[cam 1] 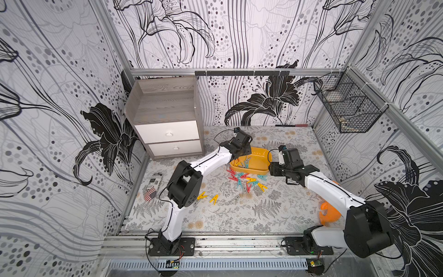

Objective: Put the clothespins into the storage box
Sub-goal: Place the clothespin in the storage box, then pick up the clothespin from the center of the board.

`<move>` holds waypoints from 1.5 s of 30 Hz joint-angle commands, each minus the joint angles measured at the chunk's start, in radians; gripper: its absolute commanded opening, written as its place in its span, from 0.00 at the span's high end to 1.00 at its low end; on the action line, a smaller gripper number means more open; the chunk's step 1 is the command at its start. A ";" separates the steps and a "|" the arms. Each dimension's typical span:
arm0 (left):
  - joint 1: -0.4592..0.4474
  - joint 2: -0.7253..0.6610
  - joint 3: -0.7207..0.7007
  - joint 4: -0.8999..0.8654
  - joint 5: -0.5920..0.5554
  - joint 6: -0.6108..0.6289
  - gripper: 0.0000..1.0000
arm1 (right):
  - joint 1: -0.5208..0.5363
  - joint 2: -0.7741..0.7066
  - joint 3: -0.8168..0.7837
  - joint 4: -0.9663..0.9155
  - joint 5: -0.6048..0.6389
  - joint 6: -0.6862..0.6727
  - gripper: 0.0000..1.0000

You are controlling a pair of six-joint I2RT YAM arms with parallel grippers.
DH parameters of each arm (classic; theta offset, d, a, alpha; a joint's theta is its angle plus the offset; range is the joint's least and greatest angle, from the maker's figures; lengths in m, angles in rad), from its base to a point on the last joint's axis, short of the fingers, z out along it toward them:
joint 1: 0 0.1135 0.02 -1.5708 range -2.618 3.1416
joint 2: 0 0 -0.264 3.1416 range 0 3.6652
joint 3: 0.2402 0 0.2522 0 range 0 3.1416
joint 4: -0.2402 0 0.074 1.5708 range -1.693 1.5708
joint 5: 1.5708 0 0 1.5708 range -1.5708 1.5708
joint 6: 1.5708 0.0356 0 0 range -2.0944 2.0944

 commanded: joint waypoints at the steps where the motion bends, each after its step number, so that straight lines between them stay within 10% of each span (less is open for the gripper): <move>1: 0.004 -0.121 -0.068 -0.054 -0.035 0.062 0.61 | 0.007 -0.025 -0.013 -0.025 0.017 0.002 0.35; 22: 0.187 -0.746 -0.944 -0.231 -0.025 -0.055 0.51 | 0.007 0.015 -0.007 -0.001 -0.010 -0.011 0.36; 45: 0.244 -0.614 -0.979 -0.159 0.083 0.099 0.58 | 0.008 0.028 -0.007 0.009 -0.019 -0.014 0.36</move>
